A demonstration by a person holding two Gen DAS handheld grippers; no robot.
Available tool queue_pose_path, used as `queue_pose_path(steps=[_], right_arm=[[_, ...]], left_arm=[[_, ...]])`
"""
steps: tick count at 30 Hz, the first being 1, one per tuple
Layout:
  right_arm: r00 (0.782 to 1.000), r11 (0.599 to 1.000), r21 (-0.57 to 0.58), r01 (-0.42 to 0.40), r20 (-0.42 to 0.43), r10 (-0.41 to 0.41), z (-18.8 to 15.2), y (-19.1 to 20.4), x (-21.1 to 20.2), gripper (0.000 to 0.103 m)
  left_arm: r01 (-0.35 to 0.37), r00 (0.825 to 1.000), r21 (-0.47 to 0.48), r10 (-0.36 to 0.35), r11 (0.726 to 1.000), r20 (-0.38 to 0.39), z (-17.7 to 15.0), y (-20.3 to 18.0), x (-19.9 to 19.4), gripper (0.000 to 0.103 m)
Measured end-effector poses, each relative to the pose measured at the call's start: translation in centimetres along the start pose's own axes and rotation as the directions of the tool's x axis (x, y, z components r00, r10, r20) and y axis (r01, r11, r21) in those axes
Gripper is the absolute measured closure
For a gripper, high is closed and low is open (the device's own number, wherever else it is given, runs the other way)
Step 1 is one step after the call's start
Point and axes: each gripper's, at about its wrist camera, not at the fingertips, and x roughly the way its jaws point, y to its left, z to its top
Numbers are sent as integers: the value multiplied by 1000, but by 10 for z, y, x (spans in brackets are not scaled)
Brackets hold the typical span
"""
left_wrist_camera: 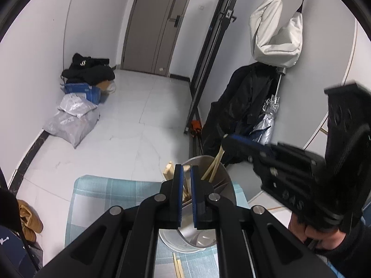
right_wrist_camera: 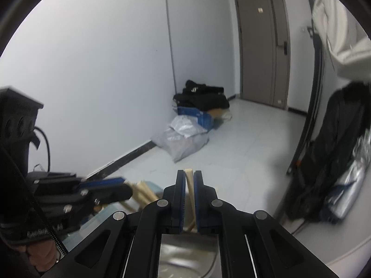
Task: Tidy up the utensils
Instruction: 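Open both grippers above the holder to release the chopsticks, then move both grippers back down to the remaining chopsticks on the cloth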
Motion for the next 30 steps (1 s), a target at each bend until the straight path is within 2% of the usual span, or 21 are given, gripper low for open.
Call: queue_pose_path(steps=[2,4,5,7,9,10,12,14,16,18,20,27,30], right_arm=[[1000,1000,26,-9,-13,10,-5,-2,1,95],[999,998,56,-19,-26,20,-10,-3,-1,95],[1000,998,64,-17,-24,18,-12,-3,-3,94],[1000,996,86,-5,-12,6,-16,-2,-11,92],[1000,993,117,7,-2,-6,-21,-3,-20,89],[1000,990,139,22,0,-22,-25,-4,-26,83],[999,984,175,33,13,-36,-31,-7,-38,80],[998,978,202,48,28,-55,-36,-7,-50,70],[997,975,216,58,44,-69,-39,-4,-62,69],[995,973,219,68,56,-82,-45,3,-72,63],[993,971,228,71,72,-90,-49,10,-80,50],[990,968,237,78,98,-104,-65,35,-100,39],[989,968,236,87,98,-113,-74,42,-105,33]], left_arm=[[21,999,-27,-22,999,-36,1,3,4,98],[63,995,-52,-67,997,-74,2,6,6,82],[72,994,-64,-77,995,-80,2,7,5,78],[58,997,-77,-62,995,-48,1,8,-6,60],[56,998,-90,-57,994,-12,-1,10,-19,48],[55,998,-98,-55,994,4,-1,11,-24,46],[42,999,-109,-40,993,20,-2,13,-32,43],[16,999,-118,-12,993,33,-4,13,-41,40],[-11,999,-120,17,993,47,-6,13,-46,37],[-53,996,-116,61,992,67,-10,11,-53,34],[-96,991,-127,107,987,81,-17,9,-60,28],[-177,972,-146,196,973,131,-34,11,-72,19],[-199,963,-138,219,970,158,-43,9,-76,18]])
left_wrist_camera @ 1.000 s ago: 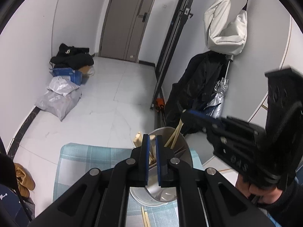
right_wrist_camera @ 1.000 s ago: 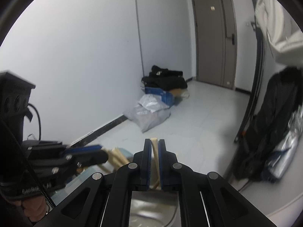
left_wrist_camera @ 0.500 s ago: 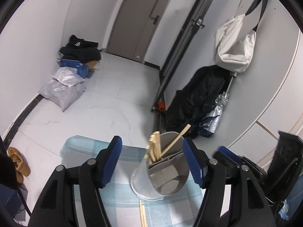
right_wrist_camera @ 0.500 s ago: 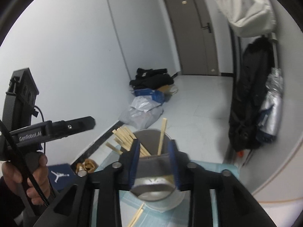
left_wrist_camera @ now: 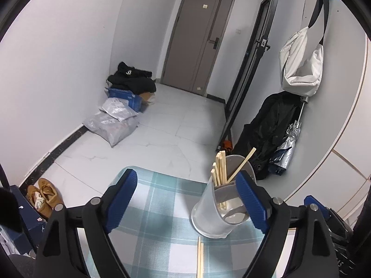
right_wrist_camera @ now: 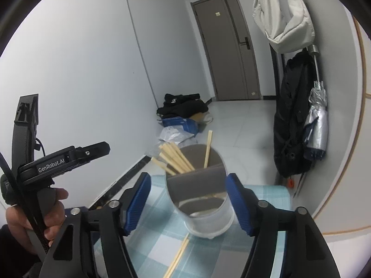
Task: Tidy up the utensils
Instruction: 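Move both grippers back down to the remaining chopsticks on the cloth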
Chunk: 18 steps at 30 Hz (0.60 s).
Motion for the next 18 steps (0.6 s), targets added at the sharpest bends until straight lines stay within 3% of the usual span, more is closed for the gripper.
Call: queue_pose_path(steps=[7,11,18], right_arm=[[1000,1000,18,7,6,-7,-22,4,-3,29],[1000,1000,24,17,-8,-17,-35,8,-2,23],[996,998,35,47,-72,-44,-58,9,8,21]], left_arm=[[-25,999,28,24,999,26,-20,5,-5,18],[-34,999,14,34,999,-6,-35,14,1,18],[-46,997,21,47,999,-54,-58,19,11,18]])
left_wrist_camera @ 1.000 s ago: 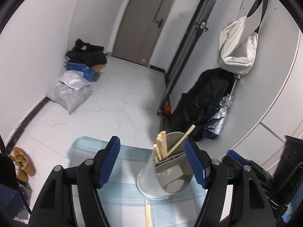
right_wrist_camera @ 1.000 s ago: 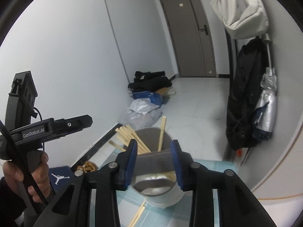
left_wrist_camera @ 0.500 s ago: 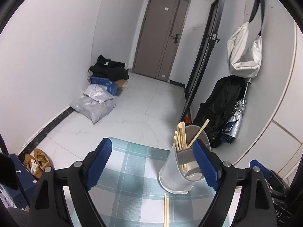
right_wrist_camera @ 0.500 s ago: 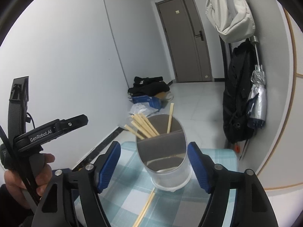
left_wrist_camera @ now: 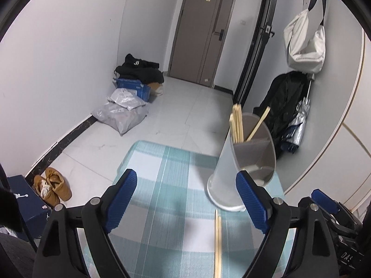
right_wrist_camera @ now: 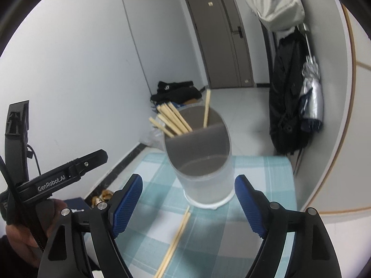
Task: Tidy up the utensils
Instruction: 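Move both grippers back down to the remaining chopsticks on the cloth, then close the right gripper on one chopstick and lift it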
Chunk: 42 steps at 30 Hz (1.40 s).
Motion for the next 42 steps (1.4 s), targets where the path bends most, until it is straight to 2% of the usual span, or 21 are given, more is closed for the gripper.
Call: queue_pose_path(steps=[5,12,19,26,30,32,35,40,42], right_arm=[[995,999,22,33,-91,-31,-17,-2,19,21],[966,998,42,56,-254,-44,-43,-2,55,21],[940,997,21,76,-335,-65,-56,3,82,21],[901,992,-25,120,-417,-120,-69,11,109,23],[883,989,-45,138,-447,-144,-75,14,120,30],[870,985,-70,160,-461,-174,-79,15,124,36],[868,977,-115,177,-450,-211,-81,20,124,43],[870,977,-112,181,-445,-212,-81,19,121,59],[869,976,-110,187,-445,-216,-80,18,121,60]], left_arm=[[-3,999,2,3,1000,-38,-11,6,9,18],[6,994,-27,-9,1000,-105,-18,13,23,18],[-13,989,-67,3,998,-147,-16,28,33,18],[-35,985,-105,16,994,-174,-16,39,37,18],[-45,983,-123,22,991,-182,-16,44,39,18],[-59,982,-132,34,989,-185,-15,47,41,18],[-69,979,-147,39,987,-199,-15,51,44,18],[-64,977,-176,26,982,-213,-15,54,45,18],[-62,976,-179,22,982,-216,-14,54,45,18]])
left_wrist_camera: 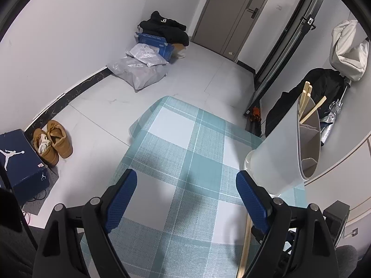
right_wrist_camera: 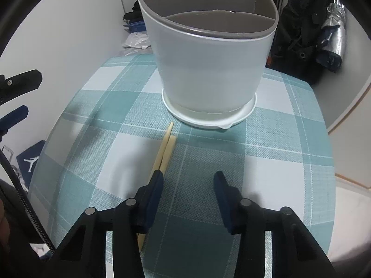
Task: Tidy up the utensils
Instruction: 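Close the right gripper on one chopstick and lift it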
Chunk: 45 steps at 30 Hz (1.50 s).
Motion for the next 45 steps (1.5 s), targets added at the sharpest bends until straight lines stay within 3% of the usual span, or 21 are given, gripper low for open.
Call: queue_pose_path(steps=[9,12,17,19,30,41,45], right_arm=[[999,997,-53,48,-18,-49,9,15,5,62],[998,995,-78,67,-10,-68,9,23,5,73],[999,992,-120,28,-26,-31,11,28,7,96],[999,991,-132,10,-43,-16,9,26,5,98],[982,985,-120,-122,-158,102,4,10,0,98],[986,982,-164,-99,-151,74,32,18,17,92],[978,985,-97,-146,-161,130,39,10,21,97]], left_arm=[[-9,1000,-6,9,1000,-10,2,3,0,18],[20,999,-24,-21,1000,-25,3,5,-2,18],[8,1000,-27,-9,1000,-13,4,5,-2,18],[10,1000,-32,-10,999,-14,4,5,-2,18],[10,1000,-40,-11,999,-13,6,6,-2,18],[-30,999,-8,29,1000,-43,-1,5,8,18],[-11,994,41,15,999,-109,-6,-2,20,18]])
